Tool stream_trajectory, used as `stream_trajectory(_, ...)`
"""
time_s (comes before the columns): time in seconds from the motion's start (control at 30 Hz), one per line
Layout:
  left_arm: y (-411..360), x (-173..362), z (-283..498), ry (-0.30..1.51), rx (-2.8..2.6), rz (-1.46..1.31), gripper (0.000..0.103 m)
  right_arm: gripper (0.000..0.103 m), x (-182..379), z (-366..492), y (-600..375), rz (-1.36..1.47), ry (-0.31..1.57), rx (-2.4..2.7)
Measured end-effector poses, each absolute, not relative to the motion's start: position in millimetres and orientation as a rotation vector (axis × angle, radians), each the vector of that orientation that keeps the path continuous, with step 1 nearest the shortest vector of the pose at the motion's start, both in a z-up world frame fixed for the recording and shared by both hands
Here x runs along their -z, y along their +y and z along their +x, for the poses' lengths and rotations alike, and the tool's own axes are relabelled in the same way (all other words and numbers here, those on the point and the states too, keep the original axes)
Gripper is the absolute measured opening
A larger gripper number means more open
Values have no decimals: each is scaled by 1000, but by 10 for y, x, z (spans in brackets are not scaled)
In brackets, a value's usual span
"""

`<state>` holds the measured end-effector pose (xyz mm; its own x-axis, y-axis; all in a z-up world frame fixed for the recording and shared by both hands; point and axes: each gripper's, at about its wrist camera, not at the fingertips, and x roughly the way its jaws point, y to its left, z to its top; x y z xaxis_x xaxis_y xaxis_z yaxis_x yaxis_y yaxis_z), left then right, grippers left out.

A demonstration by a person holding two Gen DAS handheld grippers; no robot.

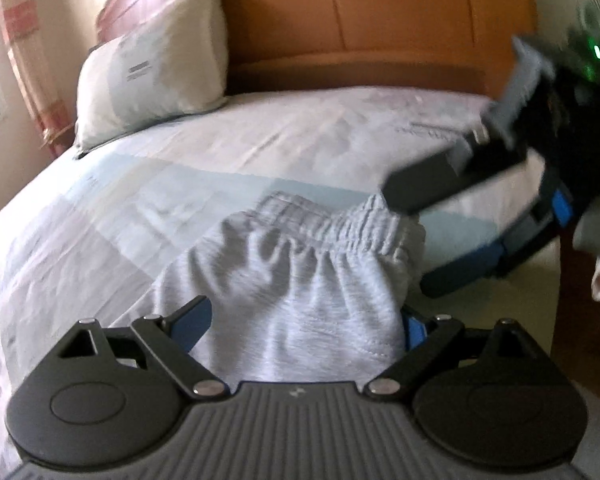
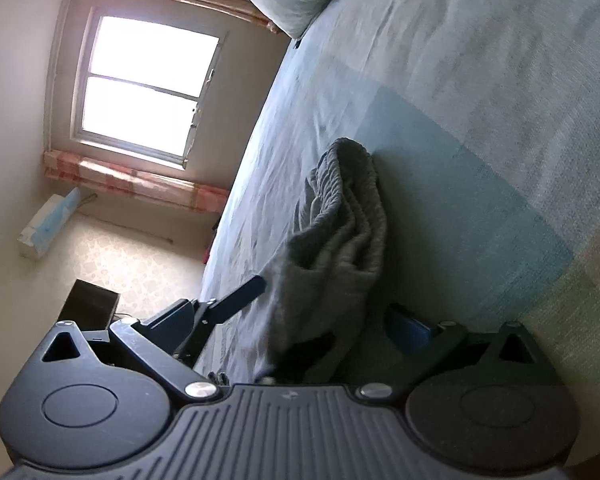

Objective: Fold clothes

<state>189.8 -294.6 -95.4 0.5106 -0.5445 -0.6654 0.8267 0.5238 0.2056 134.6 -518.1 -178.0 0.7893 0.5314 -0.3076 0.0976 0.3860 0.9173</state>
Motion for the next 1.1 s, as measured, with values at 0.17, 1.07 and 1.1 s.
stream_trajectory(0.17, -2755, 849, 2048, 646, 880, 419, 93, 103, 1678, 1578, -4929, 1099, 651, -300)
stream_trajectory(1.07, -1063, 1016, 2237, 858, 666, 208, 93, 89, 1815, 1791, -4633, 872, 573, -163)
stream_trajectory(1.1, -1055, 1016, 2223, 858, 664, 210, 93, 85, 1822, 1786, -4642, 881, 570, -142)
